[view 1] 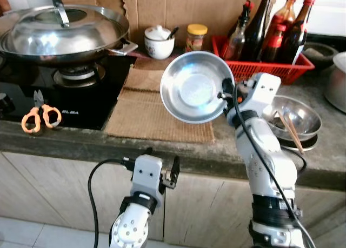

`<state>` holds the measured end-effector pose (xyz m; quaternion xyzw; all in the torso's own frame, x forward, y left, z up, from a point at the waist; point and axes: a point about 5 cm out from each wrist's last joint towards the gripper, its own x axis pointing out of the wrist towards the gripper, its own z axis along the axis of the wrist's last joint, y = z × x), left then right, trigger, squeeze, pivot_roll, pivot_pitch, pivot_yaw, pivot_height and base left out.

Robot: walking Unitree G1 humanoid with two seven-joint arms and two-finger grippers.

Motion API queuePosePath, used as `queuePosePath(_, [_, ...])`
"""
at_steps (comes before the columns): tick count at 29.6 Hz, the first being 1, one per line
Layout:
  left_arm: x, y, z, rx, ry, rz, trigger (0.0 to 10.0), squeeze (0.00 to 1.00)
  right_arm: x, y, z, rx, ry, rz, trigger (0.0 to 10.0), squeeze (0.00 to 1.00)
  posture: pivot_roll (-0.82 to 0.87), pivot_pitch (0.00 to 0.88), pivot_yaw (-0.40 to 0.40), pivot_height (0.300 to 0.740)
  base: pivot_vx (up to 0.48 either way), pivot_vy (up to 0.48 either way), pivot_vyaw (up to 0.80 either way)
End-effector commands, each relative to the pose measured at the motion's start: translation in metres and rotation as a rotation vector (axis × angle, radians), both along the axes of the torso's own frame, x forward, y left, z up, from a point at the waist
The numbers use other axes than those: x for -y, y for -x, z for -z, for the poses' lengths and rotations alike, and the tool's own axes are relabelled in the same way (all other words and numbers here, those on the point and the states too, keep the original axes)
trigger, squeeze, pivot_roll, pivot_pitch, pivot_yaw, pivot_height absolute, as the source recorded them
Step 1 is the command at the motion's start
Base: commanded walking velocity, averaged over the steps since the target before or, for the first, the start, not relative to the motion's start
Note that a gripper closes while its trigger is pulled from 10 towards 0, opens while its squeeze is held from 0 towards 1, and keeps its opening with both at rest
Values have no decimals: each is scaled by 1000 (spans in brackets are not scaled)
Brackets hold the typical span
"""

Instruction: Kitchen organization

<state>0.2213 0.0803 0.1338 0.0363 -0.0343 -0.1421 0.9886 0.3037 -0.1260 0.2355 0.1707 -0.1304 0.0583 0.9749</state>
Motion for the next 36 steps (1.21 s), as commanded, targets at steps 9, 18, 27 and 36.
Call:
queuePosePath(9, [-1,0,-1,13,8,16,10000,0,-3,33,18,10,15,9,0,0,42,16,-36,740,0,0,0])
queuePosePath(18, [0,0,1,13,1,33,10000,0,-8,34,17,28,17,-10,0,0,50,5,-36,740,0,0,0])
queuePosePath(27, [1,0,2,13,-3,38,10000,0,-10,34,19,15,25,-17,0,0,48,11,-33,740,-270,0,0])
queuePosePath(36, [1,0,2,11,-3,38,10000,0,-15,33,20,6,40,-29,2078,0,47,22,-36,740,-290,0,0])
